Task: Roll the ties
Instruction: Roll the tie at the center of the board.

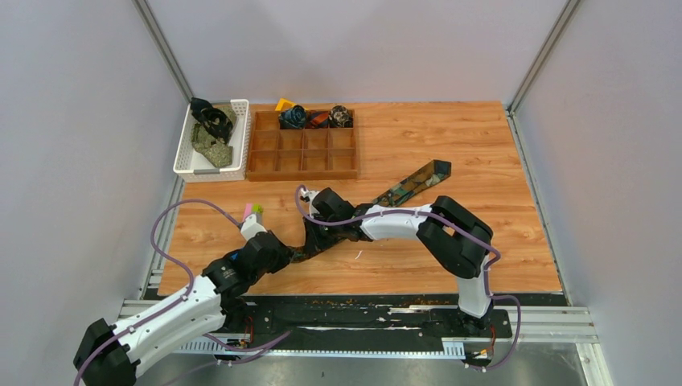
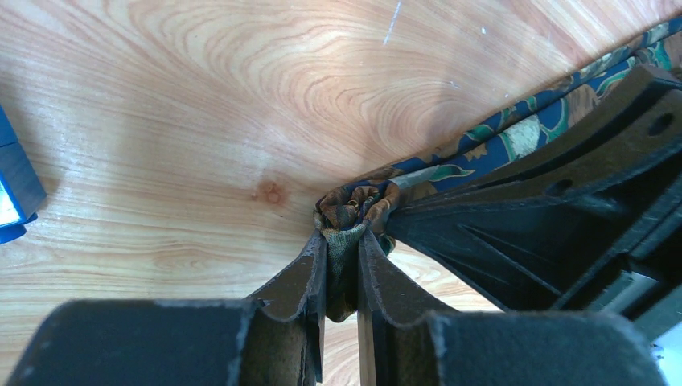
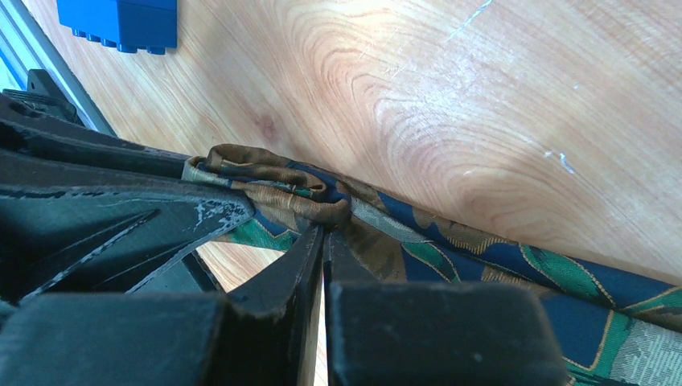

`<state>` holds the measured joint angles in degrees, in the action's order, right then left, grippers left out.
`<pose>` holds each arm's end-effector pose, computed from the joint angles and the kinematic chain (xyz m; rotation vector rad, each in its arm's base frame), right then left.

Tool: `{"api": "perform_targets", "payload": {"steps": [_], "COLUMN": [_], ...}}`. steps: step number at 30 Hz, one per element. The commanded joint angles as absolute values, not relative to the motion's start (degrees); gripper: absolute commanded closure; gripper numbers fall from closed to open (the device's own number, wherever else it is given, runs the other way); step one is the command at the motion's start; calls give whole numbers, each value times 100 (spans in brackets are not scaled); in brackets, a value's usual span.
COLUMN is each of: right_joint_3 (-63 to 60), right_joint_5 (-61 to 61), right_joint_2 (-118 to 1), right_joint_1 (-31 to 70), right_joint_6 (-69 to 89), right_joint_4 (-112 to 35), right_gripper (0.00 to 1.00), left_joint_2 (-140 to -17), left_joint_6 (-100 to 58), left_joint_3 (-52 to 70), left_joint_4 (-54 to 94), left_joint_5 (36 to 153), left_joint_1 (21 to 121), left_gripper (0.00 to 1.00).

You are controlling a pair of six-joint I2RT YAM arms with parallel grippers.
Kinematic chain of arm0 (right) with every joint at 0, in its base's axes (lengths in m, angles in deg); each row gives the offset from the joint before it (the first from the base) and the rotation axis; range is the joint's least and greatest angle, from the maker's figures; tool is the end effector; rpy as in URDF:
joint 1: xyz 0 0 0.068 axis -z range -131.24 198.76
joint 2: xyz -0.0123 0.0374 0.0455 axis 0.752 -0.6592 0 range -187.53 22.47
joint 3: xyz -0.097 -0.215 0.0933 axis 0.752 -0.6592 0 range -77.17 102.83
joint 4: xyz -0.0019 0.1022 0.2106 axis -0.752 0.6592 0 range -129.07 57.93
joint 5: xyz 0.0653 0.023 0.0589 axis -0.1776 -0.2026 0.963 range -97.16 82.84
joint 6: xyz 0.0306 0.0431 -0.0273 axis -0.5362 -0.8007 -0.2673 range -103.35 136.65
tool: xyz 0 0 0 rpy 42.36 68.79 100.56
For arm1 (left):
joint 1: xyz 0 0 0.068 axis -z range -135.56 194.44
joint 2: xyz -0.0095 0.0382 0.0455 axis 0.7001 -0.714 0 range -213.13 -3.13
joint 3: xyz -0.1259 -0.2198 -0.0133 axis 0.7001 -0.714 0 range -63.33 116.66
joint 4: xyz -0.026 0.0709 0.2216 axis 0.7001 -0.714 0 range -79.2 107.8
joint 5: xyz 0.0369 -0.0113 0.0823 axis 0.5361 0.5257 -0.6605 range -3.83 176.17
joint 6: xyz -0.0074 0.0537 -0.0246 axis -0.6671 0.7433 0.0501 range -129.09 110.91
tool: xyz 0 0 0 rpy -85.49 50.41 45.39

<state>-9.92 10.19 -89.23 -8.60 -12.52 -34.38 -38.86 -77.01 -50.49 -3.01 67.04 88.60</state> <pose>0.1950 0.3285 0.1448 -0.7929 2.5382 0.9728 0.1011 -0.0782 0.1480 -0.6510 2.2708 -0.6137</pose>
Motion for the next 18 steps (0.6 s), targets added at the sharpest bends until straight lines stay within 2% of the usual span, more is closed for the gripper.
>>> {"api": "perform_targets", "payload": {"steps": [1,18], "right_joint_3": [-849,-600], "right_joint_5": [1073,1750], "right_joint_2": [-9089,-9346], "right_joint_1": [-942,-1118], "right_joint_6": [-1306,-1696], "right_joint_4": [-3558,-4214], "right_gripper": [95,95], "left_joint_2": [-3860,-4040], "left_joint_6": [-7481,-7061], "left_joint_3": [-4635,-3989], "left_joint_4": [-452,-936], "left_joint_5": [6635,6759], "left_joint_1": [8865,8865], "left_gripper": [100,100]}}
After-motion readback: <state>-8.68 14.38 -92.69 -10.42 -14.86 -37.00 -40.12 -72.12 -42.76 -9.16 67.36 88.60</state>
